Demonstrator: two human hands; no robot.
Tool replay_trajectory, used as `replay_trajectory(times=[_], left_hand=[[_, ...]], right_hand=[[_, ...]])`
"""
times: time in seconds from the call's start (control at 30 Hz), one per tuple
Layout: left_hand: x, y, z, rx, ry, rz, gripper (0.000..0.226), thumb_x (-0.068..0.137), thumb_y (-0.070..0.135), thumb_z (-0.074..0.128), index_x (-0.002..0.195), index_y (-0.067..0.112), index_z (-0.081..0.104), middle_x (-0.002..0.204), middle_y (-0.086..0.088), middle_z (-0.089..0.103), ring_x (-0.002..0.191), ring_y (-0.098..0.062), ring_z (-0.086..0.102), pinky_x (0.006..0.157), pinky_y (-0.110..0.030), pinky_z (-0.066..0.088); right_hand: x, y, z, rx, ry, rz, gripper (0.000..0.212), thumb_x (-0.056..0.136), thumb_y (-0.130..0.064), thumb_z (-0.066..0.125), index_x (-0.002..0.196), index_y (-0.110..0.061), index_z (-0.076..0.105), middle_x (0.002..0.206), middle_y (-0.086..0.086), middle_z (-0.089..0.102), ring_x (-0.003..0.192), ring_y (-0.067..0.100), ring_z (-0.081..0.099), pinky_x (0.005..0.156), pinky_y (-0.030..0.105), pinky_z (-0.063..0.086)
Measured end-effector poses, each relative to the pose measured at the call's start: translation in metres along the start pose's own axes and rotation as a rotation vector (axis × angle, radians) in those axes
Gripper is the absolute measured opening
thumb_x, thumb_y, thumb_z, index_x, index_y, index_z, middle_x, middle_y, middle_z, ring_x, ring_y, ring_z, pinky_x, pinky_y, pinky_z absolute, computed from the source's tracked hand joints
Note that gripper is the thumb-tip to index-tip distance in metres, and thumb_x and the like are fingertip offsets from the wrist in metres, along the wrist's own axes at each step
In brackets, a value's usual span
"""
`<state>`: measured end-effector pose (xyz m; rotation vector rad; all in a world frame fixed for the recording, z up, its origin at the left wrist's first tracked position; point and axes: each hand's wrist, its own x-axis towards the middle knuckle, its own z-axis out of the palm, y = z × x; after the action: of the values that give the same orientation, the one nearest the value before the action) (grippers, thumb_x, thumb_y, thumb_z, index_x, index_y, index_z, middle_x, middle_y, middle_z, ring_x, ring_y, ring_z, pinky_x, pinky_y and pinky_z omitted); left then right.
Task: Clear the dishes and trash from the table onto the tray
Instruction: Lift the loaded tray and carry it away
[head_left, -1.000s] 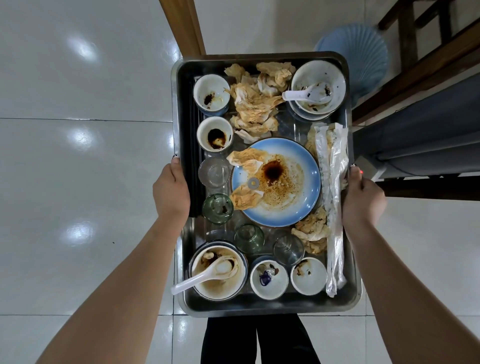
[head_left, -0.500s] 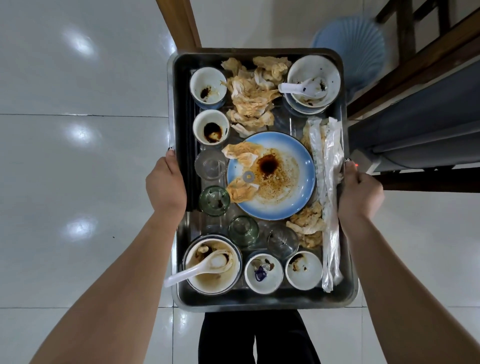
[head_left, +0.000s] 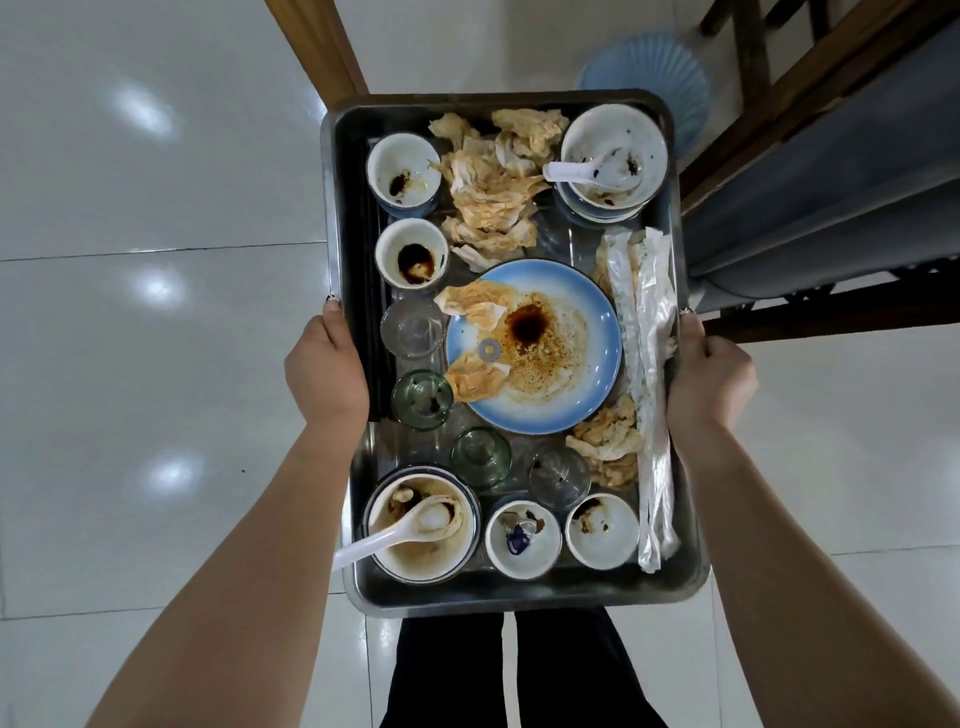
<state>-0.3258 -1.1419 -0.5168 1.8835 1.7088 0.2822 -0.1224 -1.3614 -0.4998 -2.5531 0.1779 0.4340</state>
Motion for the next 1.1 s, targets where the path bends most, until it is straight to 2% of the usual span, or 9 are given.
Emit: replay_trajectory(times=[0.13,0.3,0.43,0.5,0.6,0.77,0.9,1.0,1.1], left_hand=[[-0.012,0.021,-0.026,-0.007,-0.008,0.023,0.045,0.105,0.030,0.031,0.070,0.005,0.043,0.056,0.002,0.037,0.060,-0.021,0.036,0.056,-0.027,0.016],[-0.024,0.046,-0.064,0.008,-0.040,0.100,0.046,0.105,0.030,0.031,0.066,0.006,0.040,0.056,0.001,0.036,0.065,-0.025,0.040,0.059,-0.029,0.020],[-0.034,0.058,-0.090,0.031,-0.093,0.172,0.049,0.105,0.029,0.029,0.061,0.009,0.036,0.055,0.000,0.037,0.060,-0.024,0.038,0.056,-0.033,0.015],[-0.037,0.072,-0.105,0.016,-0.117,0.243,0.049,0.105,0.030,0.028,0.060,0.012,0.035,0.056,0.000,0.039,0.059,-0.024,0.040,0.056,-0.033,0.018],[-0.045,0.094,-0.130,0.023,-0.151,0.317,0.046,0.105,0.031,0.028,0.067,0.008,0.042,0.059,0.000,0.042,0.063,-0.023,0.042,0.060,-0.032,0.025],[-0.060,0.113,-0.157,0.072,-0.209,0.417,0.049,0.104,0.033,0.028,0.063,0.010,0.040,0.057,-0.001,0.041,0.053,-0.011,0.035,0.055,-0.032,0.024],[-0.076,0.121,-0.171,0.061,-0.261,0.505,0.052,0.104,0.035,0.027,0.060,0.010,0.038,0.056,-0.006,0.043,0.051,-0.015,0.039,0.047,-0.029,0.024],[-0.093,0.127,-0.177,0.085,-0.301,0.570,0.051,0.104,0.037,0.025,0.069,0.006,0.047,0.059,-0.005,0.047,0.053,-0.013,0.042,0.048,-0.027,0.026],[-0.115,0.134,-0.179,0.107,-0.339,0.632,0.050,0.104,0.037,0.026,0.073,0.006,0.050,0.062,-0.004,0.048,0.055,-0.013,0.043,0.048,-0.026,0.027]], right_hand=[[-0.015,-0.006,-0.031,0.039,0.020,0.021,0.054,0.098,-0.043,0.047,0.053,-0.015,0.036,0.053,0.001,0.036,0.048,0.012,0.030,0.045,0.026,0.021],[-0.044,-0.013,-0.074,0.069,0.034,0.065,0.053,0.098,-0.043,0.046,0.055,-0.013,0.039,0.055,0.003,0.040,0.050,0.014,0.034,0.046,0.028,0.026],[-0.071,-0.012,-0.102,0.149,0.066,0.128,0.053,0.097,-0.041,0.050,0.054,-0.011,0.039,0.055,0.004,0.039,0.051,0.017,0.033,0.048,0.030,0.028],[-0.086,-0.015,-0.118,0.248,0.099,0.174,0.052,0.096,-0.038,0.052,0.054,-0.010,0.040,0.055,0.004,0.039,0.053,0.018,0.034,0.049,0.031,0.028],[-0.112,-0.010,-0.140,0.311,0.160,0.214,0.053,0.096,-0.037,0.053,0.052,-0.009,0.039,0.054,0.005,0.039,0.052,0.018,0.033,0.049,0.031,0.027],[-0.151,-0.003,-0.168,0.342,0.222,0.312,0.054,0.094,-0.040,0.054,0.053,-0.008,0.039,0.054,0.005,0.039,0.052,0.019,0.033,0.048,0.031,0.025],[-0.190,0.017,-0.185,0.343,0.285,0.377,0.056,0.095,-0.043,0.052,0.054,-0.007,0.039,0.054,0.006,0.039,0.054,0.022,0.034,0.050,0.033,0.024],[-0.218,0.035,-0.196,0.338,0.326,0.445,0.057,0.097,-0.043,0.049,0.053,-0.008,0.038,0.054,0.007,0.040,0.051,0.021,0.033,0.049,0.033,0.024],[-0.245,0.055,-0.209,0.345,0.353,0.511,0.056,0.097,-0.046,0.046,0.059,-0.004,0.047,0.057,0.009,0.045,0.053,0.020,0.036,0.050,0.033,0.025]])
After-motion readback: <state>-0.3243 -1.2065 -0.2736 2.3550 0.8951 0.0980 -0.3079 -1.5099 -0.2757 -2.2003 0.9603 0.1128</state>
